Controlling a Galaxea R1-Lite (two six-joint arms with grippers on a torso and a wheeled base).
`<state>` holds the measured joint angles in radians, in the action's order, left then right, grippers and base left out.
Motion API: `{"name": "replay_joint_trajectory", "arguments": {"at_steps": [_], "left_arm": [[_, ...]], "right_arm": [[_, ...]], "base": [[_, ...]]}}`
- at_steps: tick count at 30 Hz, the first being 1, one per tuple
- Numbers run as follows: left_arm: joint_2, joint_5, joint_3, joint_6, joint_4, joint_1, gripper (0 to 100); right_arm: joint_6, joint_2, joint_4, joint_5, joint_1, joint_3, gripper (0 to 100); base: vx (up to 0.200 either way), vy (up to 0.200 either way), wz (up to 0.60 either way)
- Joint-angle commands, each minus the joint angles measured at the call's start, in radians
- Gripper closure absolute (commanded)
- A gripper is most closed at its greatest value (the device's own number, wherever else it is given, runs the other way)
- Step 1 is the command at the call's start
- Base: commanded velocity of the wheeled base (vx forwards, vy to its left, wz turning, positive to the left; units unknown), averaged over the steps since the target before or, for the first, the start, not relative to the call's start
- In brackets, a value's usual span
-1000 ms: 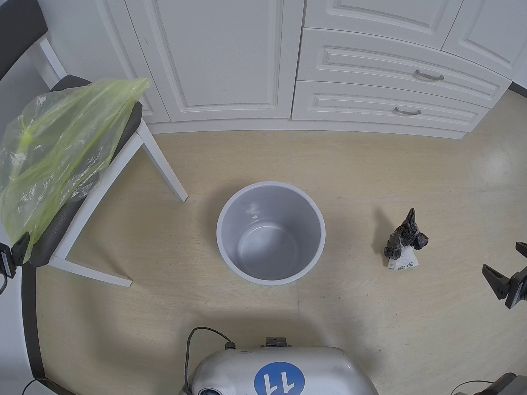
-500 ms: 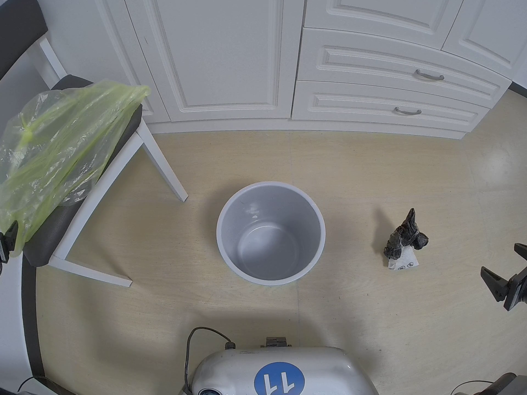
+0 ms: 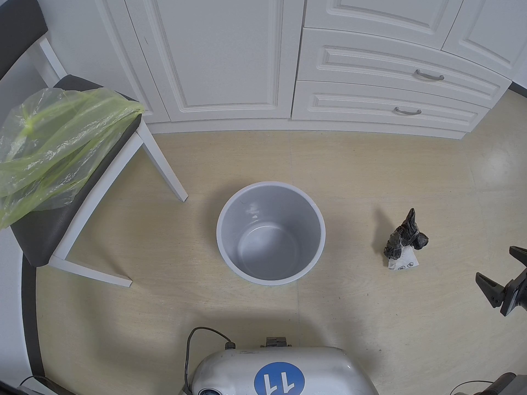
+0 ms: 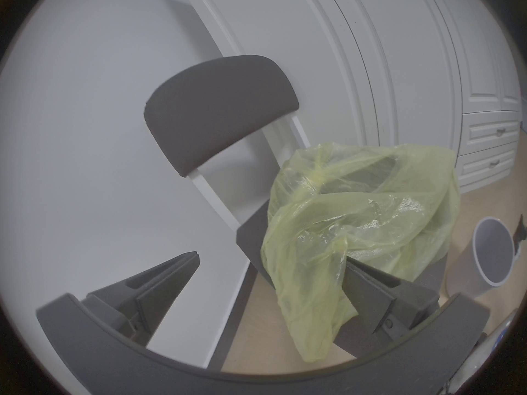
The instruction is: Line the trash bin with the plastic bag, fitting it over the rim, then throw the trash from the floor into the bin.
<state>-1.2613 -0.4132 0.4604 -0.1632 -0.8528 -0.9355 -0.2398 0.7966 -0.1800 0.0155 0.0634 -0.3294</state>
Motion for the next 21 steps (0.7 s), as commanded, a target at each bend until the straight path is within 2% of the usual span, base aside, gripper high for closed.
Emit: {"name": "replay_joint_trajectory", "arguments": {"at_steps": [1,5,11,21], "left_arm": [[-0.050,-0.058,-0.005,0.001,-0.002,-0.008,0],[-0.087,-0.104,-0.020,-0.007,-0.002,-0.006,0],[-0.148,-0.102,-0.025,-0.088,0.000,-0.012,0],[-0.121,-0.111,-0.048,-0.102,0.000,-0.023,0]], "right_arm": [[-0.003,-0.004,0.001,0.000,0.009,0.007,0],[-0.007,-0.004,0.001,0.000,0.010,0.009,0],[-0.009,-0.002,0.001,0.000,0.010,0.013,0],[-0.024,-0.005,0.001,0.000,0.010,0.015,0]], "base": [[0.000,0.000,0.00],[0.000,0.000,0.00],[0.000,0.000,0.00],[0.000,0.000,0.00]]}}
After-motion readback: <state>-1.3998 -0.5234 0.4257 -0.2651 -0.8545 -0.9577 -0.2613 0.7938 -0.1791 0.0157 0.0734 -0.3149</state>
